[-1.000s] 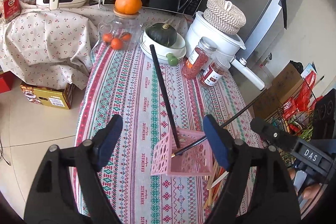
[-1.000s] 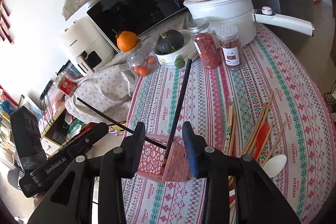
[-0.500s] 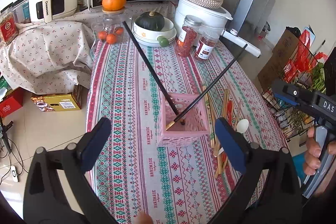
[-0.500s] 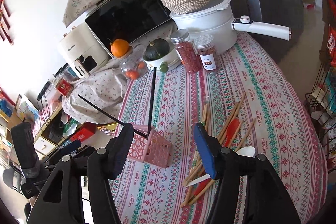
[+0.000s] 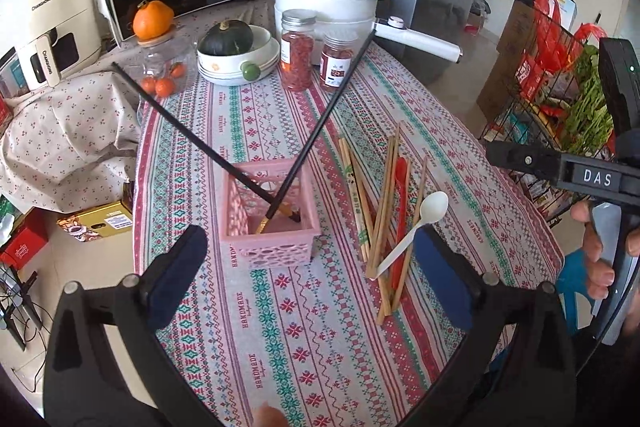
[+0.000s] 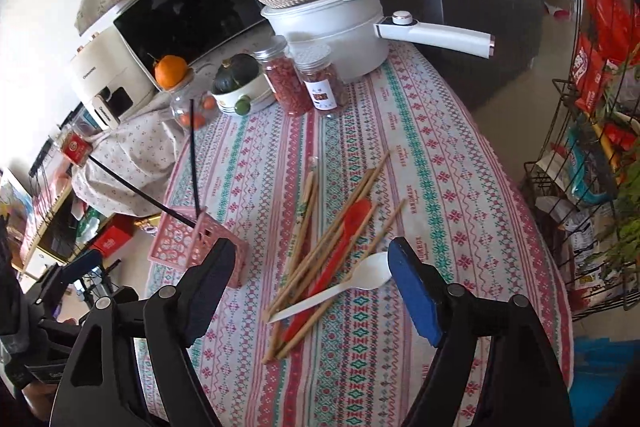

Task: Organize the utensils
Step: 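Lower the left gripper onto a pair of wooden chopsticks and grasp them, then lift the chopsticks with the left gripper while the right gripper grasps the white spoon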

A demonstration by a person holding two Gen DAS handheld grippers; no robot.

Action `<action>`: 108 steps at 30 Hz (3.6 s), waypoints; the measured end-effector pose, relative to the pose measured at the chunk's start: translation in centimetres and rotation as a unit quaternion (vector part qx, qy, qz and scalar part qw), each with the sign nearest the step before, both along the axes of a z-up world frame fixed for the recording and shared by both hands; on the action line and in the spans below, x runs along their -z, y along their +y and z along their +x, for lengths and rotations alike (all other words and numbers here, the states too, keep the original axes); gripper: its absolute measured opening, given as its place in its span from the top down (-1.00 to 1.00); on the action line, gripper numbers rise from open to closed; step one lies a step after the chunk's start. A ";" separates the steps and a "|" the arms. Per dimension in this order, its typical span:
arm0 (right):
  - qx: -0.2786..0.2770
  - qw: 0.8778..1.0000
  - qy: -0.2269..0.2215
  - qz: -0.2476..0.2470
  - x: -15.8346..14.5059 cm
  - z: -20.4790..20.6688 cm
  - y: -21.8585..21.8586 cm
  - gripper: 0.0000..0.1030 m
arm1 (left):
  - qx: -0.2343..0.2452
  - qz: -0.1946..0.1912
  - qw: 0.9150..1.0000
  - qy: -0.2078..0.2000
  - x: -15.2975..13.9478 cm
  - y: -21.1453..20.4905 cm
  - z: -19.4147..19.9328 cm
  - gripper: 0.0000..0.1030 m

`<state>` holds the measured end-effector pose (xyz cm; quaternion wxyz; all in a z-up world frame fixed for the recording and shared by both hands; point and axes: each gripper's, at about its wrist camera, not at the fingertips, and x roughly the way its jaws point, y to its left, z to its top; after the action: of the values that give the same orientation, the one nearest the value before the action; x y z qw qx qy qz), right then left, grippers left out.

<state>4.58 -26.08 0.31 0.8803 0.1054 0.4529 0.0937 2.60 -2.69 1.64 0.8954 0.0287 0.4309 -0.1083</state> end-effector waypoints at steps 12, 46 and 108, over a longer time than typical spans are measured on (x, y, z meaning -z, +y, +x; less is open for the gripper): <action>0.068 0.995 0.070 -0.021 3.4 0.7 -7.3 -0.61 | 0.071 0.054 0.995 0.051 1.5 -8.8 2.7 -0.75; 0.079 0.983 0.163 0.023 8.8 3.4 -9.5 -0.60 | 0.041 0.130 0.965 0.223 13.6 -16.0 17.3 0.75; 0.004 0.999 -0.047 0.022 1.4 1.6 2.3 0.99 | -0.063 -0.020 0.951 -0.301 -0.7 2.5 5.7 0.79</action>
<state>6.17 -23.77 -1.13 0.8986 0.1222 0.4081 0.1046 8.25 -0.18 2.33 0.9889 0.0149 0.1399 -0.0471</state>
